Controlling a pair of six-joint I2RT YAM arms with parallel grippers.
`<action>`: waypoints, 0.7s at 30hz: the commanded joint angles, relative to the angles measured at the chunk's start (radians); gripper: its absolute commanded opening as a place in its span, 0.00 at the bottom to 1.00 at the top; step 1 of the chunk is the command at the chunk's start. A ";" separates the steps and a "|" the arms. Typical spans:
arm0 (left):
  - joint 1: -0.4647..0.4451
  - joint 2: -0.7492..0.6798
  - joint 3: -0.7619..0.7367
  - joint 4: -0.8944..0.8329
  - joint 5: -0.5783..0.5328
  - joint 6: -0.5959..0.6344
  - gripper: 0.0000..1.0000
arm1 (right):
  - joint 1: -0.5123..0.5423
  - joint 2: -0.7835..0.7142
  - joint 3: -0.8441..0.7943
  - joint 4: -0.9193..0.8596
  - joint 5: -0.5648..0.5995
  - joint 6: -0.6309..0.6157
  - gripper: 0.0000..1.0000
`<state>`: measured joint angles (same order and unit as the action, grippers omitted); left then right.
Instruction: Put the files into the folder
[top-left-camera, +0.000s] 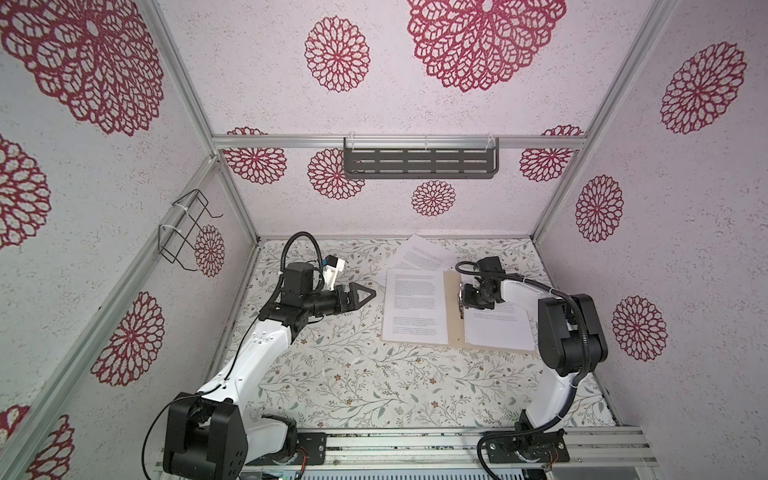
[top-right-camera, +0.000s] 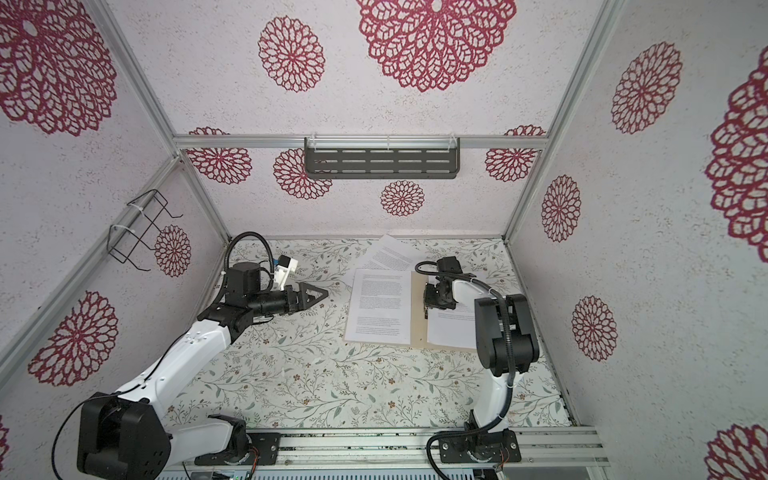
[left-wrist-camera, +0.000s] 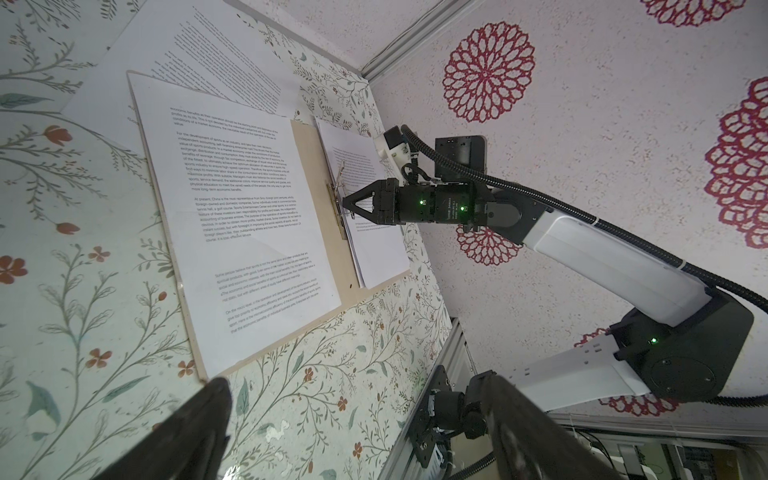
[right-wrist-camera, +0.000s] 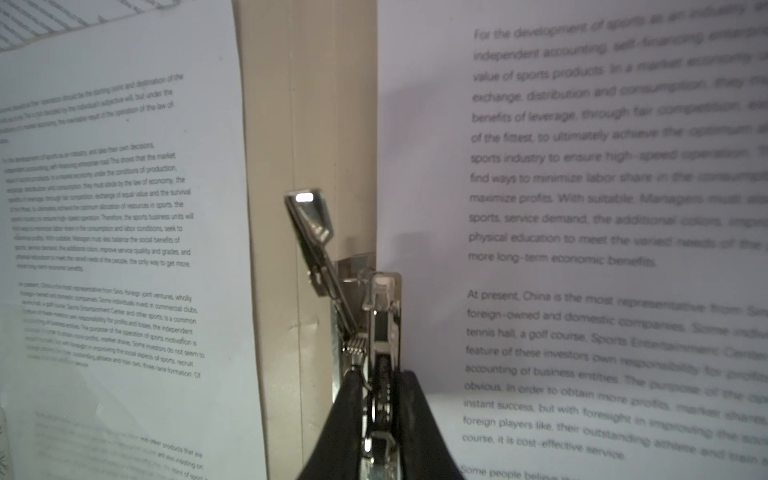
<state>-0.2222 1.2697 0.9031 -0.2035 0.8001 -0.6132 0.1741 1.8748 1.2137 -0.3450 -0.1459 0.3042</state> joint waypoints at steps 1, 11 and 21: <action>-0.005 0.007 0.016 -0.004 -0.001 0.022 0.97 | 0.008 -0.008 0.019 -0.027 -0.015 -0.014 0.12; -0.006 0.011 0.021 -0.018 -0.013 0.029 0.97 | 0.060 -0.067 -0.006 -0.015 -0.097 -0.002 0.02; -0.006 0.014 0.025 -0.029 -0.022 0.036 0.97 | 0.176 -0.177 -0.119 0.085 -0.092 0.171 0.00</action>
<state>-0.2222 1.2720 0.9043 -0.2237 0.7883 -0.6022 0.3241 1.7763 1.1213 -0.3099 -0.2256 0.3866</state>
